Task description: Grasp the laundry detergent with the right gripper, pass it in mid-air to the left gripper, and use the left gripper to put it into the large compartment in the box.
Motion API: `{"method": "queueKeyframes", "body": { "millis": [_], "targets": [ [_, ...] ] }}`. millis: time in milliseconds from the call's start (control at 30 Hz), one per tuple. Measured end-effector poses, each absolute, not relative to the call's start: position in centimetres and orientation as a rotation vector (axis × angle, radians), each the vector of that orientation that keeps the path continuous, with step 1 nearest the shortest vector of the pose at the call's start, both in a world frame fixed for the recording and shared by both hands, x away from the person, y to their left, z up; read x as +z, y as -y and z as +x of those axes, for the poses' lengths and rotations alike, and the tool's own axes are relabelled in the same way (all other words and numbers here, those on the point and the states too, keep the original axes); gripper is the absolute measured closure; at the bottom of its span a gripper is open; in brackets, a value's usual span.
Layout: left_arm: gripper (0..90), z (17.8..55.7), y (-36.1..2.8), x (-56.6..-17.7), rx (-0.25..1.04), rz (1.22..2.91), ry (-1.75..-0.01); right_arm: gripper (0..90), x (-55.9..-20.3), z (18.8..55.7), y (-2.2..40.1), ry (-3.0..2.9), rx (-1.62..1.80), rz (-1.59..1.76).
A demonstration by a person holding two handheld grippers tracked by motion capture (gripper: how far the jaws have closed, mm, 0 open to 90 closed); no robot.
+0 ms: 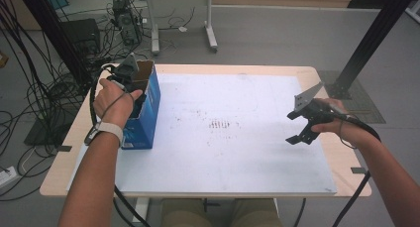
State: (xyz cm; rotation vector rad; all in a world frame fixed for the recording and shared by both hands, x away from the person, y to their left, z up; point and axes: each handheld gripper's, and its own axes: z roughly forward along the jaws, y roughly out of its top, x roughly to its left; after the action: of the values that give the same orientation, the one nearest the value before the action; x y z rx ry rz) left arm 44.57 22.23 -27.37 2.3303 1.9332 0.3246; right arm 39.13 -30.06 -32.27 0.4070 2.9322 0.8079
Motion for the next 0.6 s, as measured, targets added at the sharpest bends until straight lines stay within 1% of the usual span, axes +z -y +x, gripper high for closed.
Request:
{"method": "queueKeyframes", "body": {
  "millis": [200,267,367,433,467,500,600],
  "targets": [
    [27.5,44.3,-22.2,-26.8,0.341,2.341,-1.905,7.1,-32.3,39.2,29.9,-2.937,0.802,0.394],
    [24.6,44.2,-22.2,-26.4,0.354,2.355,-1.893,7.1,-32.3,39.1,29.7,-2.938,0.802,0.398],
    [24.0,44.0,-22.4,-25.9,0.357,2.357,-1.877,7.1,-32.2,39.1,29.6,-2.939,0.8,0.392],
    [21.3,43.9,-22.4,-25.5,0.364,2.354,-1.869,7.1,-32.2,39.2,29.5,-2.94,0.799,0.381],
    [17.0,43.9,-22.4,-25.2,0.373,2.36,-1.869,7.1,-32.1,39.2,29.4,-2.941,0.799,0.386],
    [14.6,43.9,-22.4,-25.0,0.391,2.361,-1.87,7.1,-32.1,39.2,29.4,-2.942,0.797,0.381],
    [14.3,43.8,-22.5,-24.4,0.393,2.37,-1.856,7.1,-32.0,39.1,29.3,-2.941,0.795,0.382]
  ]
}}
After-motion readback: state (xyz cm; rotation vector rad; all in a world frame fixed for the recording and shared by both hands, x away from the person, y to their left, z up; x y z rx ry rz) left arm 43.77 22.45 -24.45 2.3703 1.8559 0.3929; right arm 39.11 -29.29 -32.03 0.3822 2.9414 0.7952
